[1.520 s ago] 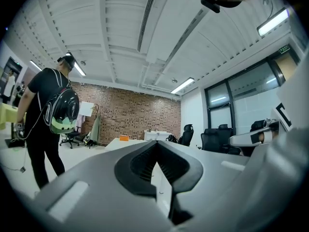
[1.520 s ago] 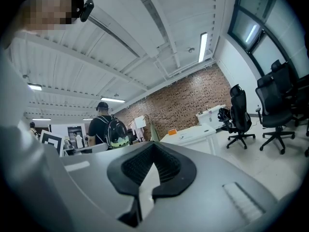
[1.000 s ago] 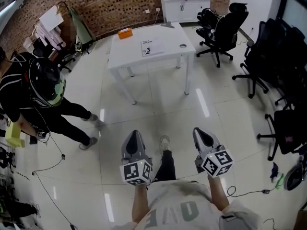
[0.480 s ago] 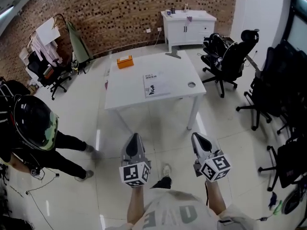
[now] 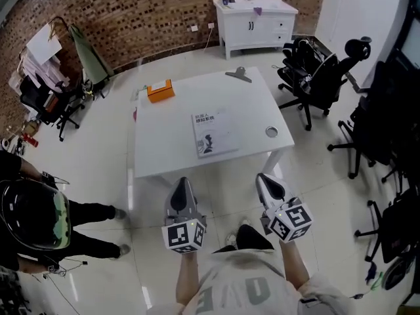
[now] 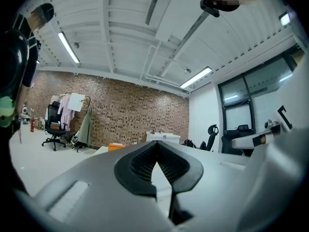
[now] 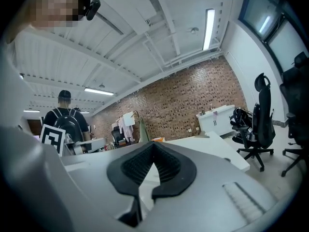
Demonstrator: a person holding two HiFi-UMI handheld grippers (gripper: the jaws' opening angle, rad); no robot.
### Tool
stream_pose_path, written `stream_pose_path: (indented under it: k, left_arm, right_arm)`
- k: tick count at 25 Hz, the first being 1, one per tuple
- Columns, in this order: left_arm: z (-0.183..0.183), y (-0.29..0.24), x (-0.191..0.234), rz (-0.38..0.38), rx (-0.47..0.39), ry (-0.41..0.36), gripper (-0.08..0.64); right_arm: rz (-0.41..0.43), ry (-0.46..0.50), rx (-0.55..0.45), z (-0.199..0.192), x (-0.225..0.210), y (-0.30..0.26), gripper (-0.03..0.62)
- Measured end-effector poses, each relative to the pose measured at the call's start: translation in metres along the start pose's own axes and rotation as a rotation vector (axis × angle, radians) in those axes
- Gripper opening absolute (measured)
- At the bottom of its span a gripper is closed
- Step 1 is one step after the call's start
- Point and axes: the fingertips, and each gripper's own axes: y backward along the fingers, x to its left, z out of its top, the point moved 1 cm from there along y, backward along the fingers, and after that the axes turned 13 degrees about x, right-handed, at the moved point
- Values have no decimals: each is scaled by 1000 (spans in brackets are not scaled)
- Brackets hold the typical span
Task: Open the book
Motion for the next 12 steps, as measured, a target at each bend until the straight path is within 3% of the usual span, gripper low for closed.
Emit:
stream_pose_path:
  k: [5,12]
  left_arm:
    - [-6,-70,10,-21,27,106,18]
    - [17,-168,11,10,7,64,18]
  right_arm:
    - [30,-48,70,4,-44,-68,3]
    - [74,-77,124,25,-98,-148,3]
